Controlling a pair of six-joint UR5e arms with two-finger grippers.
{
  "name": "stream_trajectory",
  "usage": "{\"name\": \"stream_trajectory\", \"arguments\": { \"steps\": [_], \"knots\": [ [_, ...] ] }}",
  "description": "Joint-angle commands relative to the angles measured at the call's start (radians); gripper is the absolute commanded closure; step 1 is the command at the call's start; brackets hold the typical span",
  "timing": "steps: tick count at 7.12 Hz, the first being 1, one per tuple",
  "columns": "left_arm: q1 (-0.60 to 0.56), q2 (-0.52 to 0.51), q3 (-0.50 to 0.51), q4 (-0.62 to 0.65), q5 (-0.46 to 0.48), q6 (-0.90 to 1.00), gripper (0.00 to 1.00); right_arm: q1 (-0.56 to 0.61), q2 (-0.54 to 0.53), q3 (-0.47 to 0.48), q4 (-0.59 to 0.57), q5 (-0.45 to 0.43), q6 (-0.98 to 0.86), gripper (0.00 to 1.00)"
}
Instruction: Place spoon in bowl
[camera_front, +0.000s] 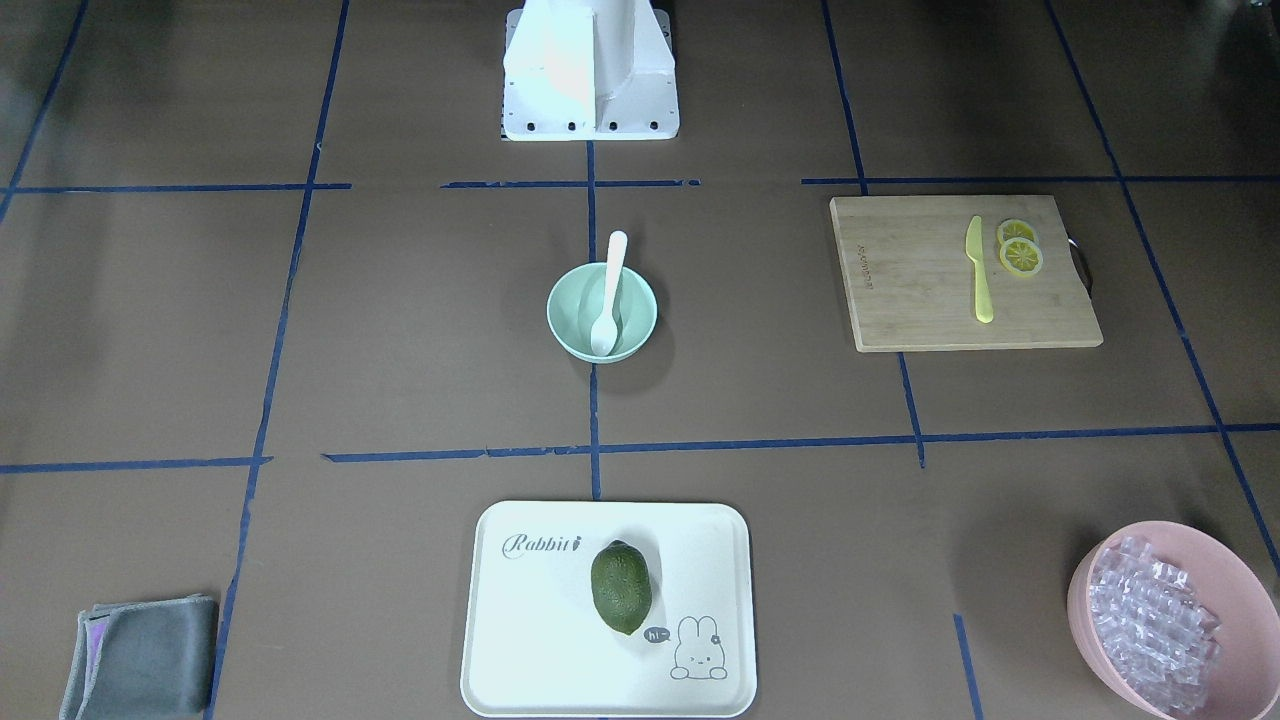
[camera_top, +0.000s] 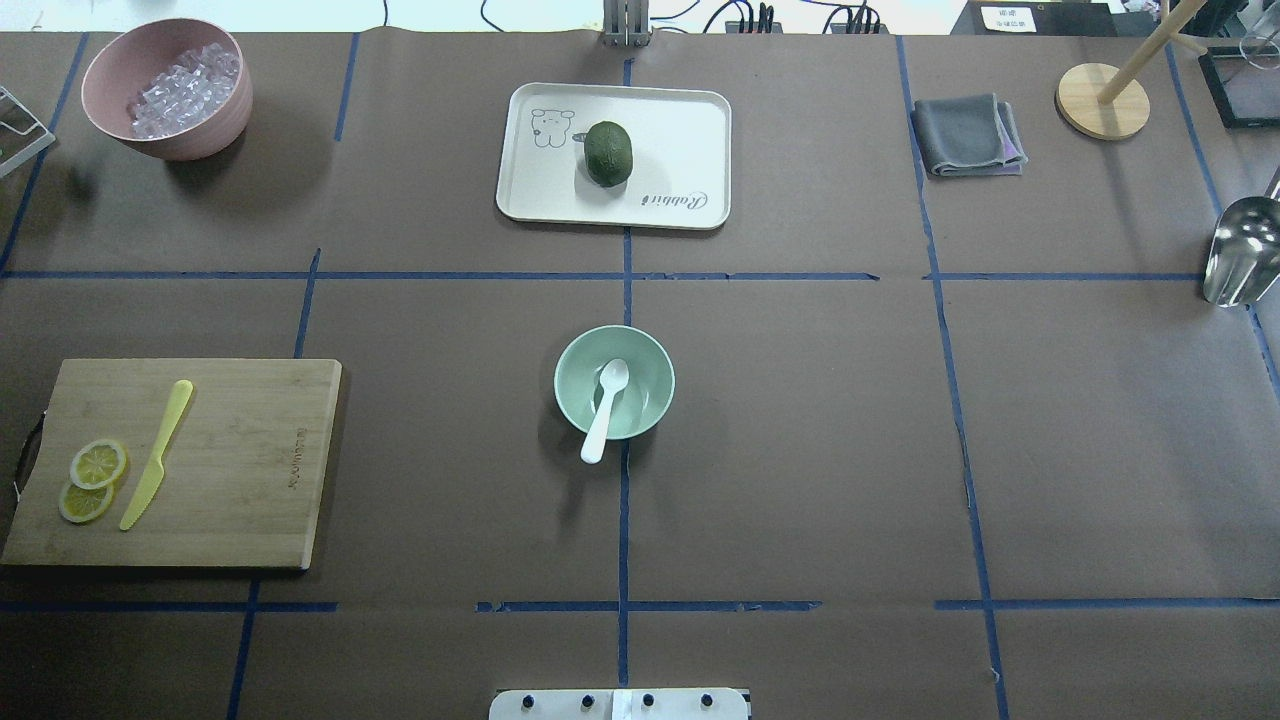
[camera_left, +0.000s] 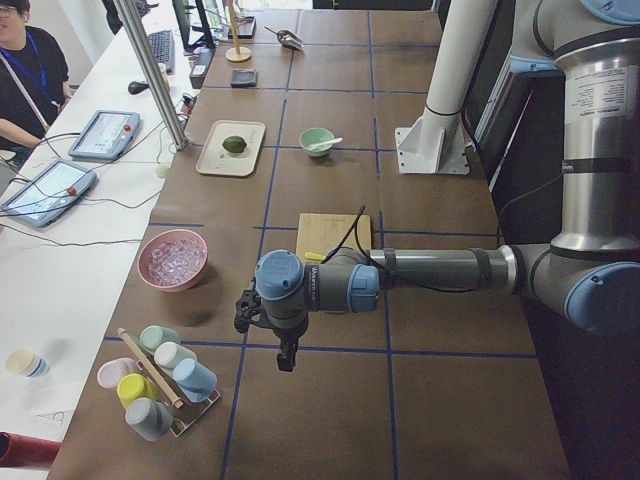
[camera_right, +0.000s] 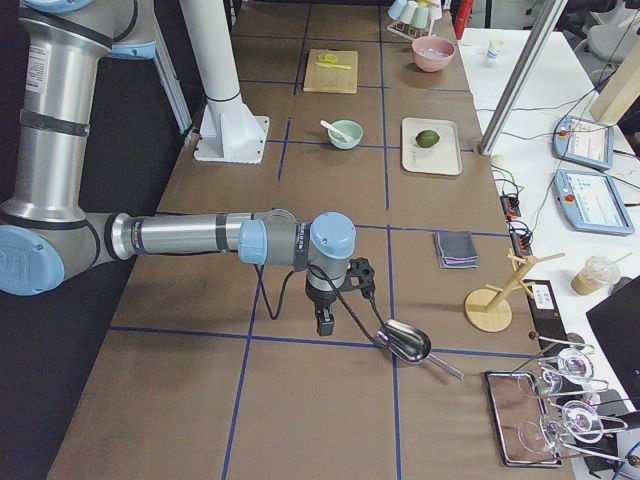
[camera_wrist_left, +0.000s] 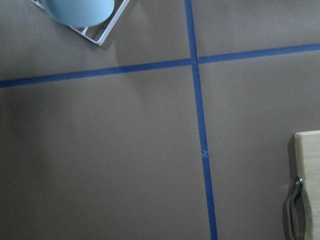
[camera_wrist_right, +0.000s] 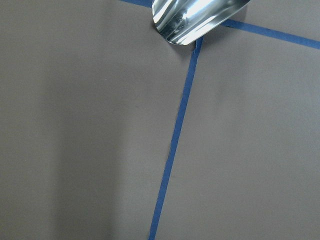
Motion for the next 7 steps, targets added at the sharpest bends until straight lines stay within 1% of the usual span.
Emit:
{"name": "stream_trajectory", "arguments": {
  "steps": [1,5,7],
  "knots": [
    [0.0,-0.004,-0.006,-0.001,0.007,0.004,0.0,0.0,0.0,0.0,0.0,0.0,0.0,0.01],
    [0.0,0.001,-0.006,-0.001,0.005,0.005,0.0,0.0,0.005,0.002,0.0,0.002,0.0,0.01],
    [0.0,0.002,-0.006,-0.001,0.007,0.005,0.0,0.002,0.002,0.008,0.0,0.017,0.002,0.0]
  ]
}}
